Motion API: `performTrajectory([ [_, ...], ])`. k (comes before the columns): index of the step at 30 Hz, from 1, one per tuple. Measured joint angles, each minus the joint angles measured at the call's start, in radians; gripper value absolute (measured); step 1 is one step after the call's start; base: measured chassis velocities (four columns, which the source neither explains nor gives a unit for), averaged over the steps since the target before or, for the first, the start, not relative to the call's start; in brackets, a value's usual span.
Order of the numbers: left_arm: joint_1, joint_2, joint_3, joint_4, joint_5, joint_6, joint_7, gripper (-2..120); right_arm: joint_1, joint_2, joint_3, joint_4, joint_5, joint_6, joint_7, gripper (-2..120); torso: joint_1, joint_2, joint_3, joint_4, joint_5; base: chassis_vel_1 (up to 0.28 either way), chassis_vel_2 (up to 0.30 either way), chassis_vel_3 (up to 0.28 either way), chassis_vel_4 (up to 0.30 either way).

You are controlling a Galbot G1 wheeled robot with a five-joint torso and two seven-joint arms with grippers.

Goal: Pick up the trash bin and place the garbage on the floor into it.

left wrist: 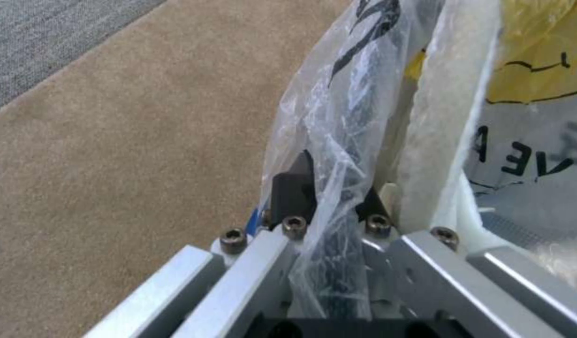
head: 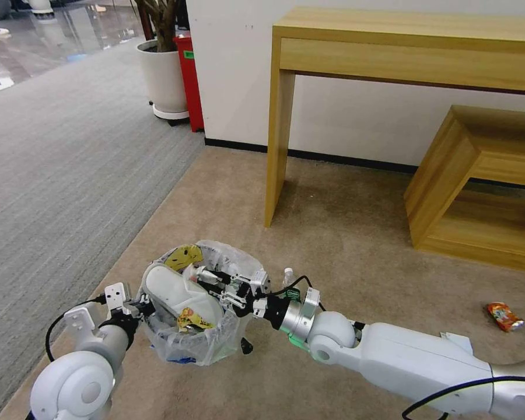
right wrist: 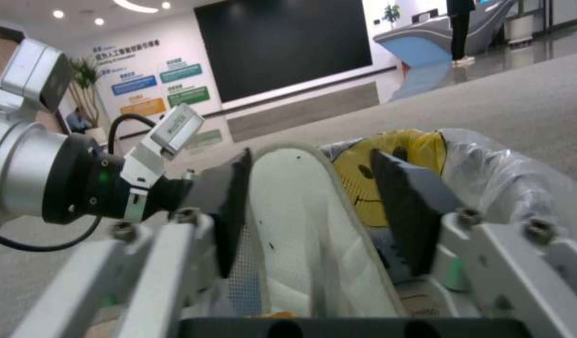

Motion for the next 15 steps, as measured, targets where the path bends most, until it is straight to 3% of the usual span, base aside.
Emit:
performTrajectory([
  [7, 0.001, -0.003, 0.0, 0.008, 0.004, -0.001, 0.0, 1, -0.031, 0.001, 0.044, 0.014, -0.005, -0.002, 0.022, 82, 0.0, 0.0, 0.0, 0.0, 0.0, 0.0, 0.0, 0.0, 0.0],
  [12, 0.0, -0.003, -0.003, 0.02, 0.008, -0.005, 0.0, 1, -0.065, 0.013, 0.143, 0.016, 0.025, -0.082, 0.189, 99, 0.0, 0.0, 0.0, 0.0001, 0.0, 0.0, 0.0, 0.0, 0.0],
  [15, -0.001, -0.003, -0.004, 0.026, 0.009, -0.007, 0.001, 1, -0.087, 0.018, 0.202, -0.01, 0.035, -0.131, 0.285, 100, 0.0, 0.0, 0.0, 0.0, 0.0001, 0.0, 0.0, 0.0, 0.0],
])
